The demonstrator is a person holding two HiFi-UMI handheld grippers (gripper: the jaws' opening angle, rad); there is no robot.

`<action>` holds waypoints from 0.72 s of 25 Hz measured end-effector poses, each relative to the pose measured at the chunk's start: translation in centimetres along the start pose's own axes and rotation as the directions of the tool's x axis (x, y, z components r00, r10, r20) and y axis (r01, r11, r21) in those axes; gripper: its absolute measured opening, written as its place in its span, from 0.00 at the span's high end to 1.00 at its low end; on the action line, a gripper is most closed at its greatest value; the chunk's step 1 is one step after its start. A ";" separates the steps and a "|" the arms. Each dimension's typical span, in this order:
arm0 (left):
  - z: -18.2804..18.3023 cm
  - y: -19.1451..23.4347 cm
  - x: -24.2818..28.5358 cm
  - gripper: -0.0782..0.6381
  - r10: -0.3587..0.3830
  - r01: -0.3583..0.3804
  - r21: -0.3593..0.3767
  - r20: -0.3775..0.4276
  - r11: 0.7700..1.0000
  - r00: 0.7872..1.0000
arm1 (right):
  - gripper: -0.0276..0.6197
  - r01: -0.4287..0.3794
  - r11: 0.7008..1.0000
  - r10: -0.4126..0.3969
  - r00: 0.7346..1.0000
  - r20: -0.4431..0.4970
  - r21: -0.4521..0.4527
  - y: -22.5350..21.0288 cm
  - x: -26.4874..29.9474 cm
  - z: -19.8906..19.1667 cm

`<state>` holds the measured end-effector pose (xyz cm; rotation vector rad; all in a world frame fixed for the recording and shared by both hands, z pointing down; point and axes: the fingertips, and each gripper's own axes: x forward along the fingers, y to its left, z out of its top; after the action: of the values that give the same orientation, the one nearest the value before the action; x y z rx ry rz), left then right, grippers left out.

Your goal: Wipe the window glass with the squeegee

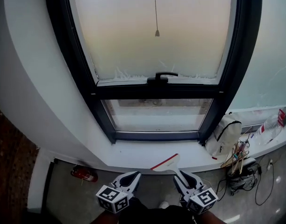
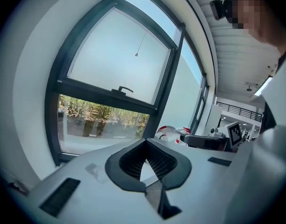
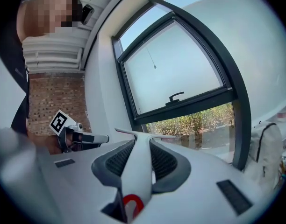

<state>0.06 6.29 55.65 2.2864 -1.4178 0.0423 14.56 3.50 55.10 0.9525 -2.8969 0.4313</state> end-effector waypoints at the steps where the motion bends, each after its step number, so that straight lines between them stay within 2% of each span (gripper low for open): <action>1: 0.3 -0.2 -0.4 0.89 0.003 -0.003 0.008 0.004 1.000 1.000 | 0.83 0.000 1.000 0.000 1.000 0.001 0.005 0.2 -0.3 0.0; 7: 2.6 0.3 -2.0 0.89 -0.019 0.017 0.051 0.039 0.999 0.999 | 0.83 0.032 0.999 -0.033 0.999 0.043 0.016 1.9 -1.0 1.1; 15: 4.5 3.4 -4.5 0.89 -0.067 0.062 0.076 0.067 0.995 0.995 | 0.83 0.054 0.998 -0.056 0.996 0.076 0.036 6.0 1.1 2.2; 18: 3.8 4.8 -5.5 0.89 -0.066 0.063 0.047 0.059 0.997 0.996 | 0.83 0.058 0.992 -0.069 0.993 0.092 0.115 7.3 1.4 2.2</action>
<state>-7.46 7.63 52.52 2.3871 -1.3850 -0.0155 9.18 7.74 51.39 1.1079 -2.9444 0.5650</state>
